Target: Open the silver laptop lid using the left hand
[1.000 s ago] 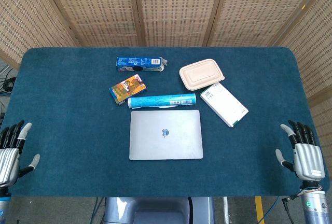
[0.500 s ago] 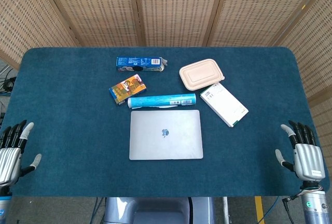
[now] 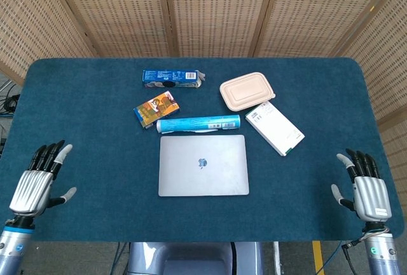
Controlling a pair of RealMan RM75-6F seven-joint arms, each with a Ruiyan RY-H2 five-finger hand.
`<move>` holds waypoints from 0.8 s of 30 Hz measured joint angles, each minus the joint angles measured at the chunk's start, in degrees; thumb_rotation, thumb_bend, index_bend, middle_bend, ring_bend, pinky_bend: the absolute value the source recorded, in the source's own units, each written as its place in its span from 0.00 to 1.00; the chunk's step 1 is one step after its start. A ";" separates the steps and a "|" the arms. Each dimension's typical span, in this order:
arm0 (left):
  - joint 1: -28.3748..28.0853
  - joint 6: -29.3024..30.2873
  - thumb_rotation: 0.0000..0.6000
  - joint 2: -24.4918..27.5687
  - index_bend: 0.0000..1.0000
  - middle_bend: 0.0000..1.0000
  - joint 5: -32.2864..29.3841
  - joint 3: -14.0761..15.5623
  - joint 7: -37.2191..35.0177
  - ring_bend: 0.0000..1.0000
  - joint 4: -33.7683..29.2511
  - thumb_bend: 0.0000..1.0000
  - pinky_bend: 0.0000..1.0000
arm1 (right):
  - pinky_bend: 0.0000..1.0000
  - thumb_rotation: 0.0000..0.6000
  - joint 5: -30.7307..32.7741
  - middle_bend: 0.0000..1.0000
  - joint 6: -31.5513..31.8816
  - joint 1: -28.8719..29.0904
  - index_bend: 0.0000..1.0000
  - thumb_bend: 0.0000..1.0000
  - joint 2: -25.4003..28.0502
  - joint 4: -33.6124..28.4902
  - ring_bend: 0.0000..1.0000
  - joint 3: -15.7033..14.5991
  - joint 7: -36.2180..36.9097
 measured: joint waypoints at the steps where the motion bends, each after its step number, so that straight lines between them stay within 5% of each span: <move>1: -0.59 -0.62 1.00 -0.03 0.05 0.00 0.24 -0.10 0.18 0.00 -0.28 0.21 0.00 | 0.00 1.00 -0.10 0.10 0.02 0.03 0.17 0.38 -0.01 -0.05 0.00 -0.01 -0.05; 13: -10.80 -13.87 1.00 -3.08 0.05 0.00 0.77 -2.25 1.76 0.00 -3.45 0.18 0.00 | 0.00 1.00 -1.87 0.10 -0.84 0.39 0.17 0.37 0.54 -0.97 0.00 -1.31 -0.71; 24: -20.88 -25.56 1.00 -12.85 0.05 0.00 -3.91 -5.44 11.56 0.00 -3.53 0.16 0.00 | 0.00 1.00 -3.31 0.10 -1.17 1.06 0.17 0.38 0.59 -1.71 0.00 -1.75 -1.20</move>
